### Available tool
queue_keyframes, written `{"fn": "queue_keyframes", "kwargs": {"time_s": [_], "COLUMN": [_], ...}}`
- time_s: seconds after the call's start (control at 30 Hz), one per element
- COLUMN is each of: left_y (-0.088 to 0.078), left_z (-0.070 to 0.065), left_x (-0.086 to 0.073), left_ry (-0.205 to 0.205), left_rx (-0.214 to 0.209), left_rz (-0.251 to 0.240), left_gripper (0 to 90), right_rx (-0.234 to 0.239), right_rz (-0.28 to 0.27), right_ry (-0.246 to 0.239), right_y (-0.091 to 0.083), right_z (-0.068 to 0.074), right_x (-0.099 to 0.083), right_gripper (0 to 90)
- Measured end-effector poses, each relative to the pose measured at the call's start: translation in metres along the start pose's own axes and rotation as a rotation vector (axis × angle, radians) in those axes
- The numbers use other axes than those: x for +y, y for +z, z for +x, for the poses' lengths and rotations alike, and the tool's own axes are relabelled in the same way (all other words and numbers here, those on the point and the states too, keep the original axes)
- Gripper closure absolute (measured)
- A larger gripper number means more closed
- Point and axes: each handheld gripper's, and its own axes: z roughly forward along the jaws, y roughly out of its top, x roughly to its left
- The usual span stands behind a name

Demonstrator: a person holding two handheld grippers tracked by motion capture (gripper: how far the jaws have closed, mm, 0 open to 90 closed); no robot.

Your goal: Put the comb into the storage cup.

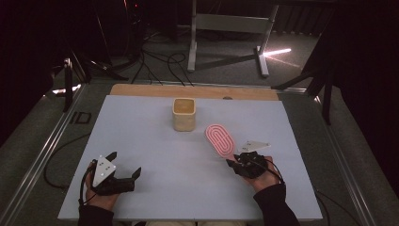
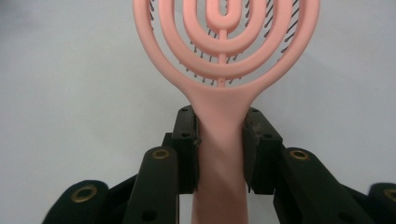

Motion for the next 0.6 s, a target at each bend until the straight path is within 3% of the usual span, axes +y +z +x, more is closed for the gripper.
{"fn": "queue_keyframes", "kwargs": {"time_s": [0.2,0.4,0.53,0.57,0.6], "left_y": [0.002,0.005,0.009,0.013,0.015], "left_z": [-0.005,-0.009,-0.012,-0.014,-0.015], "left_x": [0.002,0.007,0.012,0.018,0.02], "left_ry": [0.002,-0.022,-0.028,-0.028,-0.031], "left_rx": [-0.008,-0.059,-0.086,-0.081,-0.092], "left_rz": [0.013,0.022,0.041,0.075,0.078], "left_gripper": [0.6,0.3,0.2,0.2,0.2], "right_rx": [-0.006,-0.008,-0.01,-0.011,-0.012], "right_rz": [-0.02,-0.049,-0.064,-0.068,-0.08], "right_ry": [0.014,0.006,0.006,0.008,0.013], "right_y": [0.002,0.0,-0.001,-0.001,-0.002], "right_z": [-0.002,0.001,0.001,0.001,0.001], "right_x": [-0.002,0.001,0.001,0.001,0.001], "right_gripper": [69.7,69.7,69.7,69.7,69.6]}}
